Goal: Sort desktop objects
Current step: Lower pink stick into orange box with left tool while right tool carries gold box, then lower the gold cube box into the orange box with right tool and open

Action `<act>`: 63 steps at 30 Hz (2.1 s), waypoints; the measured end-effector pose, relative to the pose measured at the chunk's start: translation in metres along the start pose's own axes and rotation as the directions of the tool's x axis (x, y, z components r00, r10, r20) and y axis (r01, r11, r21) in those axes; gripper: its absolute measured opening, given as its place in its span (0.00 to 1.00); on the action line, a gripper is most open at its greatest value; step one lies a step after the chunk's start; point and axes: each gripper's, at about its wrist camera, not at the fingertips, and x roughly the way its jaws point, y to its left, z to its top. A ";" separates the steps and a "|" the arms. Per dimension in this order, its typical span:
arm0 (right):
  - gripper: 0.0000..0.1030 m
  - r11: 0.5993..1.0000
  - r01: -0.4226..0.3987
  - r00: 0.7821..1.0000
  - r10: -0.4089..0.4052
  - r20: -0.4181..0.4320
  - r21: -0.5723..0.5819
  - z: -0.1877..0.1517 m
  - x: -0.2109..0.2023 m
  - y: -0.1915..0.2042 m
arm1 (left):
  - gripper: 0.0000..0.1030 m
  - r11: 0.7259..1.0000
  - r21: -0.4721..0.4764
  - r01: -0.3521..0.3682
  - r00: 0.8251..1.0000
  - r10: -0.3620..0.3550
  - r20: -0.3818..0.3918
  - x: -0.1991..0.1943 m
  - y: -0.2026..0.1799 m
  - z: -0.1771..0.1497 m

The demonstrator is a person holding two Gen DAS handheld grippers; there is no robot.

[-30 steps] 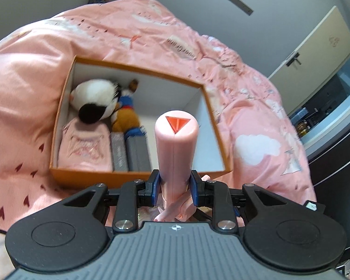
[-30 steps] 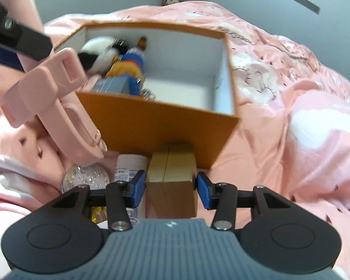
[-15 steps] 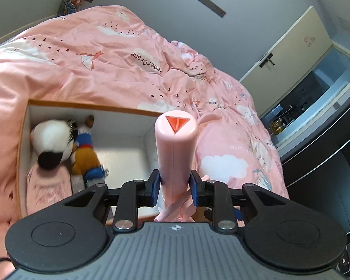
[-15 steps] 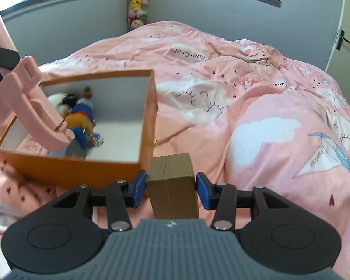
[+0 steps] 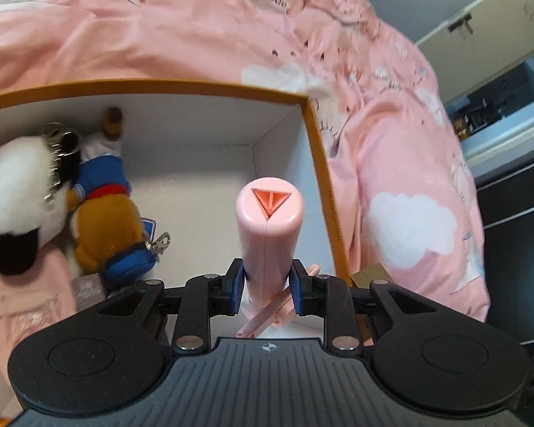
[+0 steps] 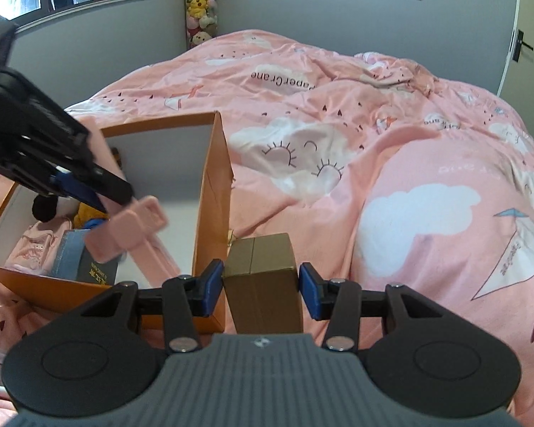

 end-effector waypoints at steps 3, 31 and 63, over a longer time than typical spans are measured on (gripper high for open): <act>0.47 1.000 -0.001 1.000 0.002 -0.012 0.012 -0.001 0.006 -0.002 | 0.29 1.000 0.008 -0.021 1.000 0.021 -0.013 0.016 -0.002 0.004; 0.47 0.998 -0.016 0.999 0.018 -0.041 0.056 -0.010 0.018 -0.013 | 0.37 0.955 -0.293 0.038 0.999 -0.040 -0.003 0.078 0.041 0.015; 0.47 0.916 -0.386 0.920 0.390 -0.024 0.106 0.052 0.016 0.043 | 0.37 0.985 -0.020 -0.171 0.963 0.171 0.209 -0.059 0.041 -0.058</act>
